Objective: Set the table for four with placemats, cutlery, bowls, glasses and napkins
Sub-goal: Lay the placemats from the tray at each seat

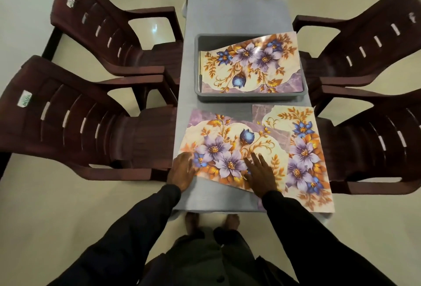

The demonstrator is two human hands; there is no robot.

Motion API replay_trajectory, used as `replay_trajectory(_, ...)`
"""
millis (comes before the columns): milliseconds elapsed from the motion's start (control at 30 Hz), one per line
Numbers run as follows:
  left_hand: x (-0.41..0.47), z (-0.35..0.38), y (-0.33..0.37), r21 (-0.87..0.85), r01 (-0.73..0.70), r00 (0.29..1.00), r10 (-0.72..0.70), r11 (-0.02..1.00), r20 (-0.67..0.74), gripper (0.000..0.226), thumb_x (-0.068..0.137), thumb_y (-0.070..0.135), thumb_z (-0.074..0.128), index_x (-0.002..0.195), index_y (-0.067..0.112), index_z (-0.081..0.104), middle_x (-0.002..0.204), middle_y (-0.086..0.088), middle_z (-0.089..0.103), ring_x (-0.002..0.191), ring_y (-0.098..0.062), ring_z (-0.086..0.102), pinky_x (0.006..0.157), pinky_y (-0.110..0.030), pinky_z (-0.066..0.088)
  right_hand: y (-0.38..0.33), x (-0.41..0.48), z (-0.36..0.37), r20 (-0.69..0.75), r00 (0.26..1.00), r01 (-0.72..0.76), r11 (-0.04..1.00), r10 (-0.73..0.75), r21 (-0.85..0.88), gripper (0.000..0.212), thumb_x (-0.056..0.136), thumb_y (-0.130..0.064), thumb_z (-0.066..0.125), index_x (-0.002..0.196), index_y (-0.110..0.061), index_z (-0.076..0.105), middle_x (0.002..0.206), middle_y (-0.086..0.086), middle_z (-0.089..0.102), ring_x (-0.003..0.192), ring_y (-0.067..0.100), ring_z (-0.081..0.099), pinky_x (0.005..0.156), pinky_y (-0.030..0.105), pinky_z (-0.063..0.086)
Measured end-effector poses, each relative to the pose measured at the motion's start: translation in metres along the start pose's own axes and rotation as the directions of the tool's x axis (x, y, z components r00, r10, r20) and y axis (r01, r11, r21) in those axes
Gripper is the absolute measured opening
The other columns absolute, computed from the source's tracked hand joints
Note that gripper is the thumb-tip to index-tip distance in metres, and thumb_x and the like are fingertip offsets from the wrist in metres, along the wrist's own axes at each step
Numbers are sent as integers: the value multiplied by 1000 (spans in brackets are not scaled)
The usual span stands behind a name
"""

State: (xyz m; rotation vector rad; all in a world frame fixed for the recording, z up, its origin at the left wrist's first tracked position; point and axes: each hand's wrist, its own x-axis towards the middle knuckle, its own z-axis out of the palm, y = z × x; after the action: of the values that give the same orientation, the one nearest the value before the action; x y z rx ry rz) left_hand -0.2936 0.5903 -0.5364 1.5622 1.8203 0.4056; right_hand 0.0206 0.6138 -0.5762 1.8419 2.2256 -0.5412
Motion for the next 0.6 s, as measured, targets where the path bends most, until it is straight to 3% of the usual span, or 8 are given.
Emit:
replay_trajectory(100, -4, 18, 9, 145, -88, 995, 80, 986, 62, 63, 95, 27, 65, 149, 4, 41, 150, -19, 46, 135, -36, 44, 111, -45, 43, -30, -12, 20, -32, 994, -100, 995, 100, -6, 68, 94, -50, 61, 153, -24, 41, 163, 13, 32, 147, 40, 33, 100, 56, 45)
replay_trajectory(200, 2, 44, 12, 264, -177, 970, 123, 948, 209, 85, 98, 50, 40, 160, -2, 11, 167, -24, 12, 155, -39, 15, 127, -46, 17, -60, -23, 31, -4, 996, -88, 996, 88, -4, 76, 80, -44, 74, 147, -19, 49, 155, 20, 42, 130, 47, 47, 91, 56, 49)
replay_trajectory(267, 10, 54, 15, 282, -156, 961, 79, 947, 263, 100, 93, 68, 24, 160, 0, -4, 168, -20, -9, 157, -36, -3, 128, -45, 7, -72, -31, 34, 31, 999, 32, 999, -31, -17, 79, 72, -36, 82, 142, -16, 55, 150, 17, 49, 130, 42, 51, 94, 53, 51)
replay_trajectory(333, 18, 62, 13, 318, -143, 957, 49, 937, 286, 110, 88, 78, 22, 159, 1, -11, 167, -18, -18, 156, -36, -12, 128, -46, 3, -73, -36, 34, 5, 976, 218, 976, -218, -1, 65, 73, -29, 84, 133, -14, 63, 144, 14, 56, 131, 36, 54, 101, 51, 51)
replay_trajectory(433, 29, 59, 5, 354, -168, 949, 54, 920, 310, 124, 78, 92, 16, 158, 4, -17, 167, -18, -22, 155, -35, -17, 128, -46, 0, -62, -39, 29, -95, 959, 277, 950, -266, 145, 63, 80, -21, 82, 138, -9, 59, 142, 19, 57, 124, 39, 60, 102, 50, 52)
replay_trajectory(500, 36, 53, -2, 406, -234, 937, 93, 883, 336, 124, 79, 94, 13, 159, 4, -16, 166, -18, -23, 155, -36, -17, 127, -45, -2, -47, -37, 28, -115, 960, 270, 954, -256, 129, 73, 83, -24, 80, 148, -12, 48, 152, 18, 48, 135, 40, 50, 108, 53, 46)
replay_trajectory(600, 47, 44, -16, 458, -346, 915, 185, 819, 359, 109, 95, 72, 41, 159, 3, -13, 166, -20, -21, 155, -38, -16, 128, -47, 0, -25, -36, 28, -38, 949, 314, 948, -313, 40, 89, 84, -37, 79, 158, -22, 32, 166, 14, 24, 151, 40, 24, 119, 58, 25)
